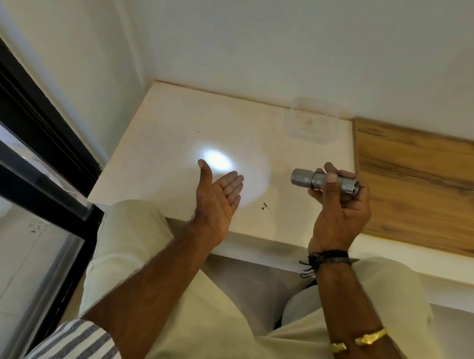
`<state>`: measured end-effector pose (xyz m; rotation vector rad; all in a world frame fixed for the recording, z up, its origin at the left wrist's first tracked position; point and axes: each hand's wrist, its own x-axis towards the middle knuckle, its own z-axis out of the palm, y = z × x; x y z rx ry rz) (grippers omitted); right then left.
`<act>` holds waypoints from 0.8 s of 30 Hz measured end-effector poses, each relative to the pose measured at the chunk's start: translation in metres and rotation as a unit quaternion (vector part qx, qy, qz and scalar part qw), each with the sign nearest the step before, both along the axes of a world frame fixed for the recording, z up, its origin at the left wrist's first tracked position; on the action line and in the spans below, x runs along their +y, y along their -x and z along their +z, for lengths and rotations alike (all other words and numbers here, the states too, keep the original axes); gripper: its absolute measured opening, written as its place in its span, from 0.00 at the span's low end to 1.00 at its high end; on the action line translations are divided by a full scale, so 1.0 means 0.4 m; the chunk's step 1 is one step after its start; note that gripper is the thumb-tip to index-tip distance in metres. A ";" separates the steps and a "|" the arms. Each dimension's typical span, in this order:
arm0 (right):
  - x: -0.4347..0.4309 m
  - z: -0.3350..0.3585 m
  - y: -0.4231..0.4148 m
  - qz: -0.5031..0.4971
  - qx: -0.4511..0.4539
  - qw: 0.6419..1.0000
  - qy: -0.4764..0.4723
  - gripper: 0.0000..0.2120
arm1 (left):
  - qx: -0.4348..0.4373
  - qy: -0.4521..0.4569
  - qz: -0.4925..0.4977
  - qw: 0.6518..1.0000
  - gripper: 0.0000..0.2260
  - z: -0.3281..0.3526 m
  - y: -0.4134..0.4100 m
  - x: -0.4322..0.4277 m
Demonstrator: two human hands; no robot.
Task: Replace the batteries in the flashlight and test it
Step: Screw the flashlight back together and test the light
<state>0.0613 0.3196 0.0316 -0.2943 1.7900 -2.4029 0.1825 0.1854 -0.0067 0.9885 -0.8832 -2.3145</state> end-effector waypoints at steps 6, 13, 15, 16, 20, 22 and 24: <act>0.017 -0.043 0.046 0.029 -0.191 0.973 0.125 0.09 | 0.013 -0.029 0.004 0.999 0.44 0.011 0.001 -0.003; 0.026 -0.058 0.061 0.093 -0.367 0.867 0.323 0.15 | 0.021 -0.032 -0.036 0.999 0.46 0.013 -0.005 0.010; 0.032 -0.055 0.054 0.114 -0.386 0.845 0.352 0.17 | 0.025 -0.036 -0.042 0.998 0.47 0.012 -0.005 0.008; 0.033 -0.054 0.051 0.123 -0.388 0.842 0.354 0.16 | 0.026 -0.037 -0.044 0.998 0.47 0.012 -0.005 0.008; 0.033 -0.047 0.041 0.136 -0.379 0.847 0.346 0.11 | 0.028 -0.039 -0.042 0.998 0.47 0.005 -0.004 0.009; 0.033 -0.043 0.041 0.136 -0.379 0.847 0.347 0.11 | 0.031 -0.038 -0.042 0.998 0.46 0.002 -0.005 0.009; 0.033 -0.041 0.039 0.141 -0.378 0.846 0.348 0.10 | 0.029 -0.036 -0.043 0.998 0.46 -0.002 -0.006 0.009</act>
